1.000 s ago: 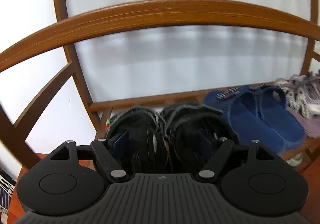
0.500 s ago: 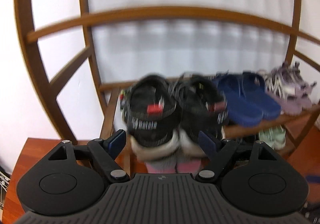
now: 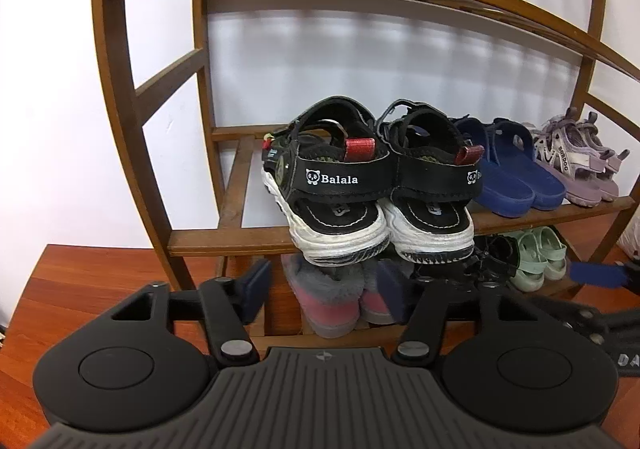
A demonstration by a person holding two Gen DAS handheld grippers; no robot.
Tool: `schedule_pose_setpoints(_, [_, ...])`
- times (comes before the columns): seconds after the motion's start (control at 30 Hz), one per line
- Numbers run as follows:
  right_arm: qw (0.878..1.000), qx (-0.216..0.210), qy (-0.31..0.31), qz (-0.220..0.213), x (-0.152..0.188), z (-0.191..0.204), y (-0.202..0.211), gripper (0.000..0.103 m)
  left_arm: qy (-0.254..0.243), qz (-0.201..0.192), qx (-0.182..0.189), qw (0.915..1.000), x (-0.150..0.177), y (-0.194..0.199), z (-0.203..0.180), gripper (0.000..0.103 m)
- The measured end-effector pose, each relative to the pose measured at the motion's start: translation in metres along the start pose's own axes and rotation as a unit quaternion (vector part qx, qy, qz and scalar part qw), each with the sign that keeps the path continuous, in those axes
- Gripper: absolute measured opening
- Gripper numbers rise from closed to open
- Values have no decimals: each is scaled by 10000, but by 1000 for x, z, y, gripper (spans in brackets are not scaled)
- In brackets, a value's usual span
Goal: Organize scattered shoes
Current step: 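Lower the black velcro sandals onto the bottom shelf beside the pink slippers, open left tool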
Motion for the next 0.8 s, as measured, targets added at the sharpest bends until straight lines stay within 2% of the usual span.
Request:
schedule_pose_setpoints(0.1, [10000, -73, 8, -14, -5, 7, -8, 63, 24, 15, 150, 9999, -1, -4, -1, 28])
schedule_pose_setpoints(0.17, [9999, -132, -12, -12, -9, 12, -14, 51, 138, 58, 216, 9997, -1, -8, 0, 28])
schedule_pose_setpoints(0.23, [9999, -168, 3, -21, -12, 18, -20, 47, 239, 70, 275, 9993, -2, -11, 1, 28])
schedule_pose_setpoints(0.5, [9996, -199, 183, -13, -17, 32, -40, 47, 298, 160, 301, 9990, -1, -28, 1, 30])
schedule_pose_setpoints(0.8, [9996, -182, 221, -18, -18, 34, -58, 47, 278, 78, 270, 9992, -1, -42, 5, 31])
Point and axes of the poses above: each gripper's, at about its wrist camera, not at the fingertips, and y roughly against the way its jaws point, z to its left, x to its underside, the point moved 4 cm from there along -y, roughly the way its jaws point, and after that the axes turned 15 degrees about -z, right-handed, at the moved point
